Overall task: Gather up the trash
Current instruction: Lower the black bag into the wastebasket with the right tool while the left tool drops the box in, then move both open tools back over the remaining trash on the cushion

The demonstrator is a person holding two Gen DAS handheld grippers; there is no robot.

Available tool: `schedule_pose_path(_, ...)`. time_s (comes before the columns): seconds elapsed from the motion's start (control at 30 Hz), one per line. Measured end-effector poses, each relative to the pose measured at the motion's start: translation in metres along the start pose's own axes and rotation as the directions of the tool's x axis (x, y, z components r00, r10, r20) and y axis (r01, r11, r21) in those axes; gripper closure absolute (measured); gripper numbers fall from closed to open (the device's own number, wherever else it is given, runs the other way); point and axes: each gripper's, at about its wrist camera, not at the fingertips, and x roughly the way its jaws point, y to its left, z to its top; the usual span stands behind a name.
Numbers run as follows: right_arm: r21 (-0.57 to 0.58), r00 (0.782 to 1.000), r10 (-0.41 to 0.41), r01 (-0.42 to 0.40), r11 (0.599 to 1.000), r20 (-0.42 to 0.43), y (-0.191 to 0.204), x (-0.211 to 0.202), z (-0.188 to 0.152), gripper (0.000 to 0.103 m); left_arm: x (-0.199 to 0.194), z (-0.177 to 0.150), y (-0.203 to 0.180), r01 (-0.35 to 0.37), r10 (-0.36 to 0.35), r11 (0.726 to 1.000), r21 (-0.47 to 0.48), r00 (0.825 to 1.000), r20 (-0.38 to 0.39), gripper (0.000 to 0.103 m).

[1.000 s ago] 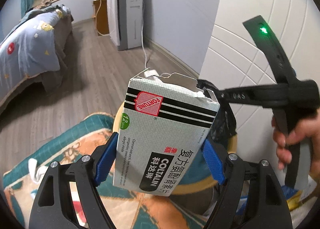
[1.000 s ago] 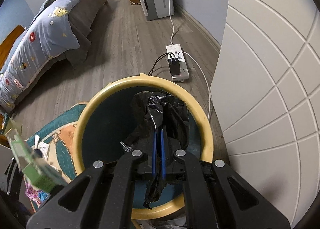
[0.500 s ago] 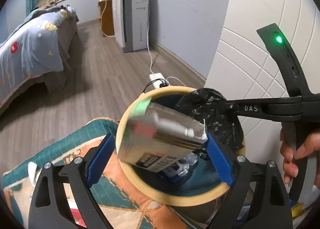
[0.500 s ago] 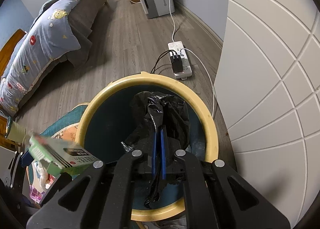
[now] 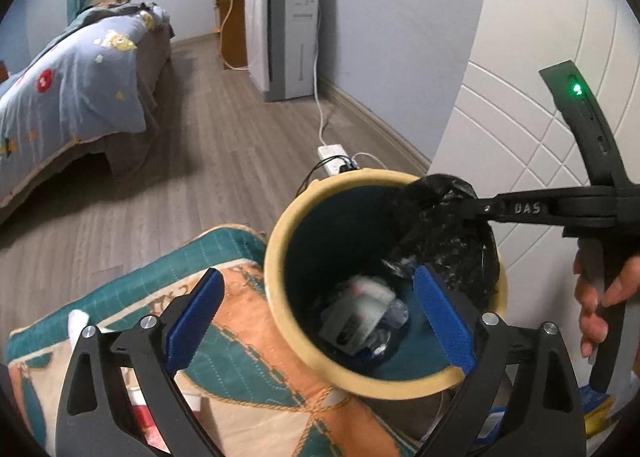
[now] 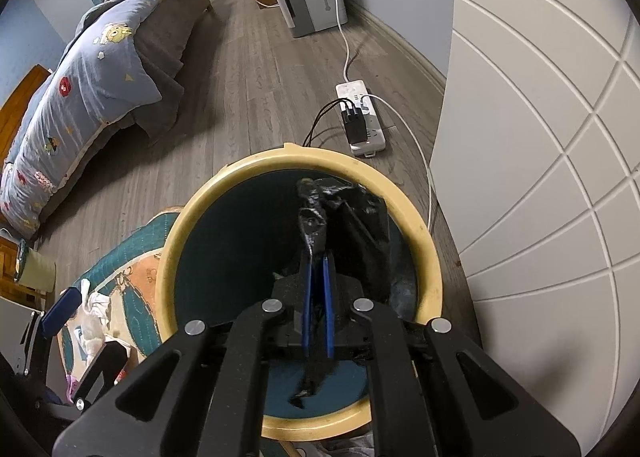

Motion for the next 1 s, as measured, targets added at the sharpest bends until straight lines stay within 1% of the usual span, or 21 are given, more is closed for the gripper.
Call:
schedule_pose_path(0.03,-0.004,1.0,0.0,0.0,1.0,0.001,0.001,-0.001,0.0,0.082,-0.001,-0.001,0.002,-0.006,0.006,1.0,0.0,1.0,-0.001,0.008)
schedule_pose_path(0.07,-0.009,1.0,0.0,0.0,1.0,0.004,0.003,-0.002,0.0,0.074,-0.003,-0.002,0.005,-0.014,0.014,1.0,-0.002,1.0,-0.001,0.008)
schedule_pose_path(0.1,-0.012,1.0,0.002,-0.002,1.0,0.006,0.005,-0.003,0.0,0.058,-0.005,-0.004,0.007,-0.017,0.017,1.0,-0.005,1.0,-0.002,0.008)
schedule_pose_path(0.13,-0.017,1.0,0.002,-0.002,1.0,0.011,0.007,-0.005,0.0,0.045,-0.008,-0.005,0.01,-0.023,0.023,1.0,-0.012,1.0,-0.004,0.008)
schedule_pose_path(0.17,-0.022,1.0,-0.002,0.002,1.0,0.015,0.009,-0.007,0.0,0.039,-0.01,-0.006,0.012,-0.027,0.027,0.999,-0.018,1.0,-0.005,0.008)
schedule_pose_path(0.2,-0.031,1.0,-0.011,0.011,0.999,0.024,0.012,-0.01,-0.001,0.025,-0.014,-0.007,0.016,-0.035,0.035,0.999,-0.026,0.999,-0.004,0.008)
schedule_pose_path(0.23,-0.036,1.0,-0.011,0.012,0.999,0.029,0.014,-0.012,0.0,0.017,-0.019,-0.009,0.02,-0.041,0.041,0.999,-0.033,0.999,-0.002,0.008)
schedule_pose_path(0.37,-0.063,0.999,-0.027,0.03,0.998,0.042,0.026,-0.02,-0.002,0.007,-0.04,-0.017,0.039,-0.077,0.078,0.995,-0.063,0.997,0.0,0.006)
schedule_pose_path(0.5,-0.112,0.998,-0.052,0.057,0.992,0.047,0.042,-0.025,-0.005,0.006,-0.071,-0.028,0.066,-0.138,0.139,0.985,-0.1,0.99,0.002,0.006)
schedule_pose_path(0.6,-0.145,0.997,-0.055,0.063,0.987,0.057,0.057,-0.034,-0.008,0.006,-0.103,-0.039,0.092,-0.204,0.206,0.968,-0.146,0.978,0.001,0.006)
schedule_pose_path(0.63,-0.154,0.997,-0.051,0.06,0.986,0.062,0.063,-0.037,-0.009,0.006,-0.112,-0.043,0.099,-0.224,0.226,0.962,-0.158,0.974,-0.005,0.006)
schedule_pose_path(0.73,-0.183,0.996,-0.043,0.056,0.981,0.074,0.083,-0.047,-0.014,0.006,-0.142,-0.057,0.12,-0.254,0.256,0.947,-0.197,0.967,-0.018,0.005)
schedule_pose_path(0.8,-0.21,0.998,-0.013,0.027,0.977,0.068,0.101,-0.053,-0.02,0.006,-0.159,-0.068,0.127,-0.271,0.274,0.94,-0.208,0.962,-0.019,0.005)
schedule_pose_path(0.83,-0.227,0.998,0.007,0.008,0.974,0.064,0.111,-0.055,-0.024,0.006,-0.169,-0.074,0.131,-0.29,0.293,0.934,-0.21,0.956,-0.018,0.005)
schedule_pose_path(0.9,-0.28,0.997,0.04,-0.021,0.96,0.062,0.134,-0.061,-0.034,0.006,-0.185,-0.088,0.137,-0.311,0.317,0.923,-0.226,0.948,-0.01,0.005)
schedule_pose_path(1.0,-0.369,0.996,0.052,-0.023,0.929,0.069,0.162,-0.069,-0.051,0.006,-0.194,-0.107,0.144,-0.311,0.315,0.914,-0.261,0.949,-0.026,0.005)
